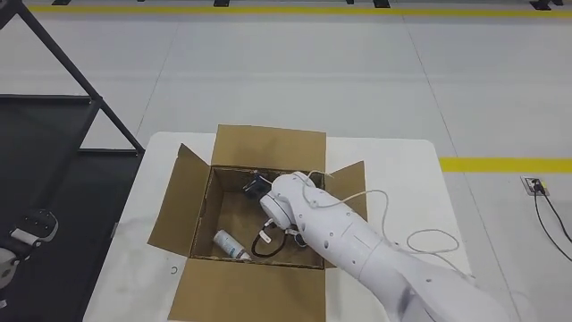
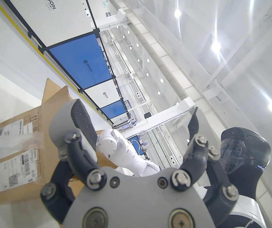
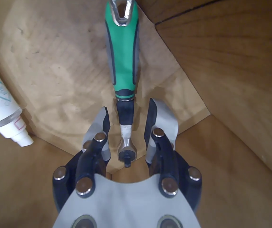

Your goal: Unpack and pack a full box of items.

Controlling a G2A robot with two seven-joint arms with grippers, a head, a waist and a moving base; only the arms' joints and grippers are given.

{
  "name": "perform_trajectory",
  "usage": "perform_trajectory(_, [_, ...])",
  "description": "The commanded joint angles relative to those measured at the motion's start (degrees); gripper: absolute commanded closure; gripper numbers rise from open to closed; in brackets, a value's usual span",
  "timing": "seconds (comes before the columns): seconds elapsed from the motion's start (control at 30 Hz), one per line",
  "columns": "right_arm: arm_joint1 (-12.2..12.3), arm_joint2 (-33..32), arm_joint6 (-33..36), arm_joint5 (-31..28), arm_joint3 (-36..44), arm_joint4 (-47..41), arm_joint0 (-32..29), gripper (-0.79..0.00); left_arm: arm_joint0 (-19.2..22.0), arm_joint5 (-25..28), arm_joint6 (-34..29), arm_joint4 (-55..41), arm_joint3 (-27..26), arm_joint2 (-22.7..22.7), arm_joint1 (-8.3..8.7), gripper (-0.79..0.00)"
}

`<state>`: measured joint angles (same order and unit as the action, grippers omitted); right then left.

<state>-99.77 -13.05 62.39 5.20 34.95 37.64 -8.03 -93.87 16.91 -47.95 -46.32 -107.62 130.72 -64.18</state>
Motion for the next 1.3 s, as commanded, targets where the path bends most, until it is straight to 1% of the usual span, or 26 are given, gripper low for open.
perform_trajectory(0.0, [-0.75,0.05,0.06,-0.21,-1.35,0.38,0.01,-0.376,0.0,0.0,0.0,0.0,0.0,0.0,0.0,-0.785])
perform_trajectory(0.2, [-2.99,-0.24,-0.42,-1.82,-5.6,1.06,0.03,-0.357,0.0,0.0,0.0,0.0,0.0,0.0,0.0,-0.785])
perform_trajectory(0.3, [-3.95,-0.46,-0.64,-2.72,-7.47,1.3,0.01,-0.286,0.0,0.0,0.0,0.0,0.0,0.0,0.0,-0.785])
perform_trajectory(0.33, [-4.25,-0.53,-0.7,-3.09,-8.05,1.39,0.01,-0.231,0.0,0.0,0.0,0.0,0.0,0.0,0.0,-0.785])
perform_trajectory(0.4, [-4.82,-0.68,-0.96,-3.79,-9.11,1.56,-0.03,-0.16,0.0,0.0,0.0,0.0,0.0,0.0,0.0,-0.785])
perform_trajectory(0.43, [-5.1,-0.71,-1.05,-4.02,-9.56,1.74,-0.06,-0.111,0.0,0.0,0.0,0.0,0.0,0.0,0.0,-0.785])
perform_trajectory(0.47, [-5.36,-0.78,-1.06,-4.3,-9.99,1.85,-0.08,-0.04,0.0,0.0,0.0,0.0,0.0,0.0,0.0,-0.785])
perform_trajectory(0.5, [-5.61,-0.84,-1.14,-4.5,-10.46,2.0,-0.07,-0.006,0.0,0.0,0.0,0.0,0.0,0.0,0.0,-0.785])
perform_trajectory(0.7, [-6.68,-1.51,-2.05,-6.58,-12.56,2.47,-0.11,0.0,0.0,0.0,0.0,0.0,0.0,0.0,0.0,-0.785])
perform_trajectory(0.87, [-6.59,-2.3,-4.08,-9.65,-12.61,3.1,-0.09,0.0,0.0,0.0,0.0,0.0,0.0,0.0,0.0,-0.785])
perform_trajectory(1.0, [-5.77,-3.09,-6.51,-11.59,-11.63,3.94,-0.53,0.0,0.0,0.0,0.0,0.0,0.0,0.0,0.0,-0.785])
perform_trajectory(1.13, [-4.56,-3.86,-7.6,-11.1,-9.14,5.35,-1.27,0.0,0.0,0.0,0.0,0.0,0.0,0.0,0.0,-0.785])
perform_trajectory(1.27, [-2.73,-4.94,-8.27,-10.46,-4.86,7.01,-2.56,0.0,0.0,0.0,0.0,0.0,0.0,0.0,0.0,-0.785])
